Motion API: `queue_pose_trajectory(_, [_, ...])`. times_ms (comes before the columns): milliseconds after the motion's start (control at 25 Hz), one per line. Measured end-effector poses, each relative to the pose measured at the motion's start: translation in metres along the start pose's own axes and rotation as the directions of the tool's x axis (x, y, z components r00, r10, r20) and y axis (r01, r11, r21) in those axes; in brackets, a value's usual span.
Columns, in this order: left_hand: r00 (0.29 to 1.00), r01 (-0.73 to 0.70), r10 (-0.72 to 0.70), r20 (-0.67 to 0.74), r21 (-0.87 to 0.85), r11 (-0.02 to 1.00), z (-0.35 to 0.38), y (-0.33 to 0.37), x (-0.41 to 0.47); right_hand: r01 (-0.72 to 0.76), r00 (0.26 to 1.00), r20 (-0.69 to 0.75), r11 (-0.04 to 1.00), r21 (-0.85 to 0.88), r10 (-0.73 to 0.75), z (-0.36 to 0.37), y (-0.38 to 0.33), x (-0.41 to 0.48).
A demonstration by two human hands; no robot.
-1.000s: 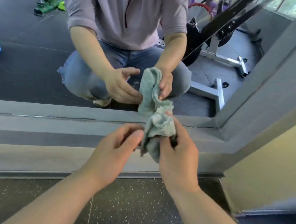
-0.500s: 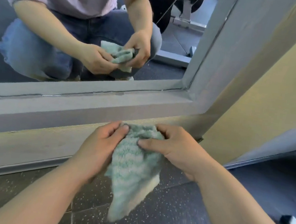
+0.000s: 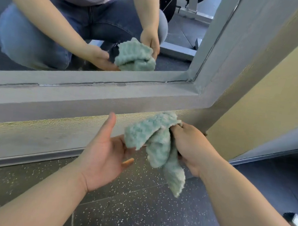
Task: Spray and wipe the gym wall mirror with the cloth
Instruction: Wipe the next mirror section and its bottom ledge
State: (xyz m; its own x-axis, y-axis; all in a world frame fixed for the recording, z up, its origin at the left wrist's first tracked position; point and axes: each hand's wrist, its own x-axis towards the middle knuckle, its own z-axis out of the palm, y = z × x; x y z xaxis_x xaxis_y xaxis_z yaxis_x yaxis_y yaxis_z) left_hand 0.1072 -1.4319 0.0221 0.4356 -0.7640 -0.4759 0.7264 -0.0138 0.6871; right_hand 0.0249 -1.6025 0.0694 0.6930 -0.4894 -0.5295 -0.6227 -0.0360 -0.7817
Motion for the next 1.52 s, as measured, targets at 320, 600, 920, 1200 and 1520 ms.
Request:
queue_pose_trajectory(320, [0.980,0.013,0.023,-0.198,0.179,0.984,0.029,-0.014,-0.004,-0.159,0.986,0.001,0.956,0.245,0.164,0.014,0.009,0.004])
queue_pose_trajectory(600, [0.900,0.083,0.033,-0.435,0.246,0.966,0.012,-0.005,0.000,-0.058,0.998,0.004,0.990,0.125,0.058,0.016,0.011,0.013])
queue_pose_trajectory(920, [0.874,0.082,0.214,-0.437,0.566,0.820,0.026,0.021,-0.037,-0.028,0.994,0.113,0.985,0.172,0.009,0.015,0.004,-0.020])
queue_pose_trajectory(1200, [0.943,0.151,0.261,-0.206,0.965,0.216,0.123,0.093,-0.112,-0.088,0.983,-0.157,0.995,0.053,0.095,-0.040,-0.042,-0.148])
queue_pose_trajectory(1520, [0.969,-0.083,0.235,0.073,0.996,0.035,0.227,0.155,-0.184,-0.119,0.943,-0.221,0.871,0.476,0.249,-0.086,-0.102,-0.284])
